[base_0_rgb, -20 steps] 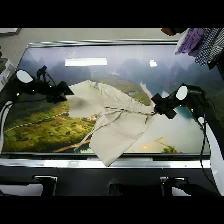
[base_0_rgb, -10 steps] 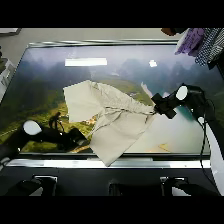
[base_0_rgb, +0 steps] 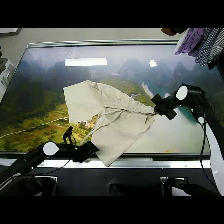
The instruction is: Fold the clothes and pants, and hang the long-sleeved shirts on hangers.
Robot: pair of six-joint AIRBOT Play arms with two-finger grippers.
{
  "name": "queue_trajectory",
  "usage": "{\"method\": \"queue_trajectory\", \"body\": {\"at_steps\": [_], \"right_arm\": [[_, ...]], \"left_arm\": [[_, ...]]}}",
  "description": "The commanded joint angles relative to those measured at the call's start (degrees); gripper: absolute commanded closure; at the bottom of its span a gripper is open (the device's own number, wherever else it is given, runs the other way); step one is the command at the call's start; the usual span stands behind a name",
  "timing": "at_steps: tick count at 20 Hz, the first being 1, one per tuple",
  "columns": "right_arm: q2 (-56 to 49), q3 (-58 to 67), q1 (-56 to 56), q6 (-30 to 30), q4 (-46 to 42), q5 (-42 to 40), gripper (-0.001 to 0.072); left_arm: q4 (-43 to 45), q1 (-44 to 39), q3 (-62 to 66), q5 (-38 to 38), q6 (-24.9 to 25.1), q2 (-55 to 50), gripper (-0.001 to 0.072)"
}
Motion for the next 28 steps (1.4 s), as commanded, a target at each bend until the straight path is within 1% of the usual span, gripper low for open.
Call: {"method": "queue_trajectory", "body": {"at_steps": [1,2,3,4,5,7,8,9,11,14,15,18,21,23,26,28], "right_arm": [[-0.02,0.0,0.04,-0.02,-0.04,0.2,0.0682],[-0.02,0.0,0.04,0.0,-0.04,0.22,0.0682],[-0.02,0.0,0.04,0.0,-0.02,0.22,0.0682],[-0.02,0.0,0.04,0.0,-0.04,0.22,0.0682],[-0.02,0.0,0.04,0.0,-0.04,0.22,0.0682],[-0.02,0.0,0.04,0.0,-0.04,0.22,0.0682],[-0.02,0.0,0.04,0.0,-0.04,0.26,0.0682],[0.0,0.0,0.04,0.0,-0.04,0.85,0.0682],[0.04,0.0,0.02,0.0,-1.51,4.46,0.0682],[0.26,0.0,0.02,0.0,-8.0,10.73,0.068],[0.42,-0.07,0.02,0.0,-8.7,11.52,0.068],[0.48,-0.07,0.04,0.02,-8.04,12.17,0.068],[0.48,-0.85,0.31,0.02,-5.18,12.26,0.068],[0.74,-2.4,2.95,0.68,-4.92,12.07,0.068],[1.31,-5.09,10.43,4.76,-5.27,11.04,0.068],[1.31,-5.77,15.72,9.55,-6.34,10.51,0.068]], "left_arm": [[-2.91,-2.58,-0.44,6.75,0.0,-3.15,0.018],[-2.89,-2.56,-0.44,7.8,0.0,-3.61,0.0183],[-2.93,-2.56,-0.44,8.87,-0.02,-3.76,0.0274],[-2.91,-2.56,-0.44,9.79,0.0,-3.74,0.0406],[-2.91,-2.56,-0.44,10.71,0.0,-3.74,0.0466],[-2.91,-2.51,-0.44,11.72,0.0,-3.74,0.0467],[-2.91,-2.43,-0.44,11.85,0.0,-3.74,0.0522],[-2.82,-2.25,-0.44,11.8,0.35,-3.72,0.0694],[-2.8,-0.26,-0.31,10.47,1.29,-3.69,0.0698],[-2.51,8.59,1.31,3.32,9.2,-3.69,0.0699],[-1.25,12.24,2.34,0.52,10.54,-3.69,0.0699],[7.06,23.89,7.17,-7.52,10.56,-3.72,0.0699],[14.1,32.09,12.17,-11.52,10.58,-3.78,0.07],[15.52,35.06,14.1,-12.35,10.78,-4.13,0.07],[15.47,36.3,15.47,-15.04,13.0,-6.93,0.07],[15.5,36.37,15.8,-17.88,14.64,-9.16,0.0699]]}}
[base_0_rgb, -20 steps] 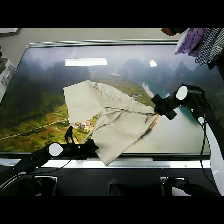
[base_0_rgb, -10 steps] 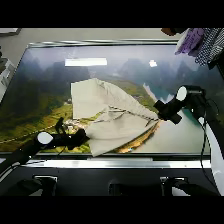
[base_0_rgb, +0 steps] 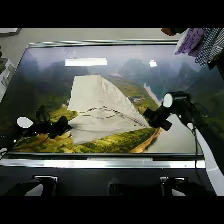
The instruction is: Fold the clothes and pants, and hang the long-sleeved shirts on hangers.
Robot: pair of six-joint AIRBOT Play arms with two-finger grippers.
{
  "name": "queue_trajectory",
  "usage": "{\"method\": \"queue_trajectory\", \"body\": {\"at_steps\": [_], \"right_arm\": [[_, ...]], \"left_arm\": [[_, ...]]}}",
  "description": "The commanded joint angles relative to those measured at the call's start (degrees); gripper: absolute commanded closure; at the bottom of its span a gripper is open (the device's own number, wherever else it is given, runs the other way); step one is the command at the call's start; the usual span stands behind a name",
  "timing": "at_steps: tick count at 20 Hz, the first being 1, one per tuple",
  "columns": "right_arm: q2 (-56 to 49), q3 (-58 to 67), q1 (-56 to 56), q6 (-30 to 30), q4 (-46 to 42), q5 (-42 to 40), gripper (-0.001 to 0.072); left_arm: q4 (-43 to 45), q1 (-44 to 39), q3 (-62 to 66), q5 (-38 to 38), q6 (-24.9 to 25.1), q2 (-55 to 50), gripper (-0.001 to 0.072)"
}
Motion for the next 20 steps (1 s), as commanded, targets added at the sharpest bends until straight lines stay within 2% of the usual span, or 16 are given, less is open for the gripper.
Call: {"method": "queue_trajectory", "body": {"at_steps": [1,6,9,12,15,19,20], "right_arm": [[0.22,-1.46,8.7,8.37,-1.4,-0.63,0.068],[0.33,-1.53,21.64,20.72,-4.68,-1.2,0.068],[0.33,-2.25,25.07,25.38,-4.92,-2.71,0.068],[0.33,-2.29,24.9,25.77,-3.69,-2.6,0.068],[0.57,-2.27,24.9,24.72,-3.19,-1.9,0.068],[1.14,-2.27,24.9,24.22,-2.6,-1.88,0.0678],[1.62,-2.27,24.9,23.96,-2.62,-1.9,0.0633]], "left_arm": [[1.03,1.75,1.29,-5.57,2.75,-3.13,0.0699],[6.29,2.91,1.95,-8.37,2.73,-3.58,0.0699],[8.98,3.06,2.97,-9.25,2.73,-3.61,0.07],[11.98,3.06,4.72,-9.84,2.64,-3.61,0.07],[17.0,3.06,7.87,-9.97,-0.31,-4.24,0.07],[17.31,3.06,10.78,-12.07,-0.31,-7.69,0.07],[17.29,3.06,10.84,-12.55,-0.31,-8.41,0.0699]]}}
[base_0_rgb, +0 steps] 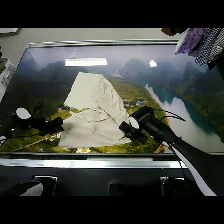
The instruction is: Fold the clothes and pants, and hang the long-sleeved shirts on hangers.
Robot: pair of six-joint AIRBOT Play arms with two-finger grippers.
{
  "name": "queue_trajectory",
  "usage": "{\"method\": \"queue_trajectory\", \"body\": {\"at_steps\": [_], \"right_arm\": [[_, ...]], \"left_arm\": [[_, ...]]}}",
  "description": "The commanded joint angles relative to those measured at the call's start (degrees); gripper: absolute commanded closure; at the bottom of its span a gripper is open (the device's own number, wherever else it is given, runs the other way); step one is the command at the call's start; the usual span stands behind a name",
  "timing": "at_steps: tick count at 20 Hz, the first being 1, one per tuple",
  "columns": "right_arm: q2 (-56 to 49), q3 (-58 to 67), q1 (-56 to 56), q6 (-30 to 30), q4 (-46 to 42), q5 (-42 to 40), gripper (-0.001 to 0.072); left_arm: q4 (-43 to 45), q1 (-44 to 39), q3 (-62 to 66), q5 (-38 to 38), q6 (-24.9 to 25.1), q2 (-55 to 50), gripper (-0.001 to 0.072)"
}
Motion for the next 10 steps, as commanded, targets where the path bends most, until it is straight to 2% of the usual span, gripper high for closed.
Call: {"method": "queue_trajectory", "body": {"at_steps": [1,2,3,5,6,8,9,10], "right_arm": [[1.29,0.04,-0.04,-0.52,0.2,0.13,0.0532],[2.27,0.04,-0.76,-1.62,0.24,-0.52,0.0379],[3.48,0.07,-2.19,-4.07,-0.09,-1.7,0.0287],[6.27,0.46,-6.62,-11.21,-0.28,-6.19,0.0281],[7.5,1.25,-9.07,-16.98,-0.17,-9.53,0.0285],[8.5,5.09,-12.66,-32.81,1.38,-17.05,0.0285],[7.74,8.52,-12.96,-38.62,1.29,-18.88,0.0284],[6.16,12.39,-12.63,-43.23,1.31,-18.86,0.0284]], "left_arm": [[1.36,0.04,1.46,-1.88,-0.42,-2.47,0.0699],[1.36,0.04,1.46,-1.99,-0.37,-2.64,0.0699],[1.36,0.04,1.46,-1.97,-0.2,-2.64,0.0698],[1.33,0.04,1.46,-1.97,-0.2,-2.64,0.069],[1.36,0.04,1.46,-1.97,-0.22,-2.64,0.0602],[1.36,0.04,1.46,-1.99,-0.2,-2.62,0.0314],[1.36,0.04,1.46,-1.99,-0.2,-2.62,0.0248],[1.36,0.04,1.46,-1.97,-0.2,-2.62,0.0244]]}}
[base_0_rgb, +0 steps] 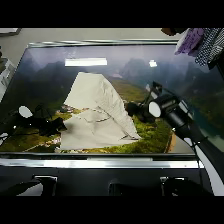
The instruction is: Fold the clothes and pants, and hang the long-sleeved shirts on hangers.
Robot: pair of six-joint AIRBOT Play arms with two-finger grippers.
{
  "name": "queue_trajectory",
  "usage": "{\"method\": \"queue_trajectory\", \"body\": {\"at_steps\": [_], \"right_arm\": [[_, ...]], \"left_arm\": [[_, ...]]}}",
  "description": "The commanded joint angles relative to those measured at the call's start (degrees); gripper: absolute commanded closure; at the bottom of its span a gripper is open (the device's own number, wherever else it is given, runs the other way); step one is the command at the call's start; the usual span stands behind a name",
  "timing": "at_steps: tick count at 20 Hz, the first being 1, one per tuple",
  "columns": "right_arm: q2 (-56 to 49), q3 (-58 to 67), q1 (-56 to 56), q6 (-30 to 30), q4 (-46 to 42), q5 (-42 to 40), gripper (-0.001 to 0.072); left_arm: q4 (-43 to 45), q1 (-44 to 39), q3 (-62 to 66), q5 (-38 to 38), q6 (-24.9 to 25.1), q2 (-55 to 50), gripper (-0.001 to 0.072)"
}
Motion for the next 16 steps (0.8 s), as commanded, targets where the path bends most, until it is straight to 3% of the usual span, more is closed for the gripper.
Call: {"method": "queue_trajectory", "body": {"at_steps": [1,3,10,16], "right_arm": [[-3.26,11.37,-1.46,-21.11,0.94,-4.2,0.0284],[-10.4,21.03,0.22,-21.42,0.74,3.04,0.0233],[-37.51,53.72,5.81,-24.37,-2.01,18.18,0.0226],[-43.65,54.21,11.26,-20.81,-2.51,10.16,0.0225]], "left_arm": [[0.11,0.02,0.07,-0.15,0.04,-0.09,0.0244],[0.11,0.02,0.07,-0.17,0.02,-0.09,0.0244],[0.11,0.02,0.07,-0.11,-0.2,-0.09,0.0243],[0.07,0.02,0.07,0.02,-1.75,-0.09,0.0243]]}}
